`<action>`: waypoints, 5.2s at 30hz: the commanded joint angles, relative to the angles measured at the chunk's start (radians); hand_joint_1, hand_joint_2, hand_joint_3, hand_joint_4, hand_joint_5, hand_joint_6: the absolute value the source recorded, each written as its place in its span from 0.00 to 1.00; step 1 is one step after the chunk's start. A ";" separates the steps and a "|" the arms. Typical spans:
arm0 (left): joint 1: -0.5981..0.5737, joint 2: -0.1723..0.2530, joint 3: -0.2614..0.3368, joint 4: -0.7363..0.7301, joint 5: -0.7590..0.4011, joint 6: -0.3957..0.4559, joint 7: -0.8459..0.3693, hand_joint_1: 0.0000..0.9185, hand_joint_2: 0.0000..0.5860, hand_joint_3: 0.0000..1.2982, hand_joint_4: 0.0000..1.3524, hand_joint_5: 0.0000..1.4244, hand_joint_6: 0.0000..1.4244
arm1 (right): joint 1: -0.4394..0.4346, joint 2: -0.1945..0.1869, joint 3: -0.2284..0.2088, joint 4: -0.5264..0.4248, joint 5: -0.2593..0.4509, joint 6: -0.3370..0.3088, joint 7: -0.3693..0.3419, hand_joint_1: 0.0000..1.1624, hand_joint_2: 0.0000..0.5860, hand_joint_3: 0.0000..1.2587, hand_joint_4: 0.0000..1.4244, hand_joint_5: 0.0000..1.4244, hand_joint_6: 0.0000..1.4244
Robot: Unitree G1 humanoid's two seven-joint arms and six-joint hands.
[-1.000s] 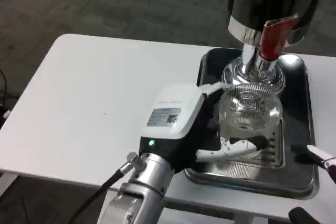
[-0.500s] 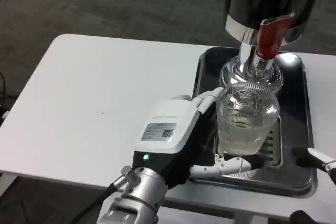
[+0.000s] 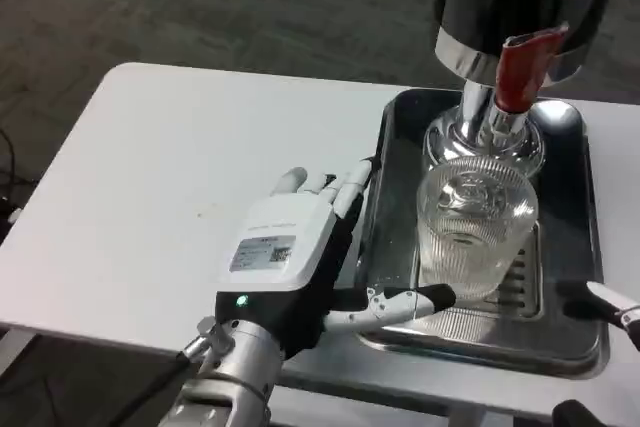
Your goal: Grasp the cup under the faucet to collect the drink, then remove the cup.
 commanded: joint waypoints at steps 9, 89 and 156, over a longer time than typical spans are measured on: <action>0.071 0.018 0.052 -0.175 -0.019 -0.043 -0.016 0.11 0.01 0.01 0.00 0.03 0.00 | 0.002 0.009 0.028 -0.022 -0.015 0.000 0.002 0.35 0.61 0.14 0.15 0.13 0.10; -0.394 -0.094 0.364 -0.025 -1.189 -0.036 -0.527 0.10 0.01 0.19 0.24 0.25 0.19 | -0.051 0.025 0.124 0.023 -0.057 0.050 -0.016 0.40 0.59 0.16 0.20 0.16 0.12; -0.375 0.023 0.179 -0.325 -0.936 0.058 -0.564 0.00 0.04 0.26 0.27 0.24 0.15 | -0.035 0.038 0.089 0.060 0.029 0.021 -0.042 0.47 0.56 0.15 0.20 0.19 0.15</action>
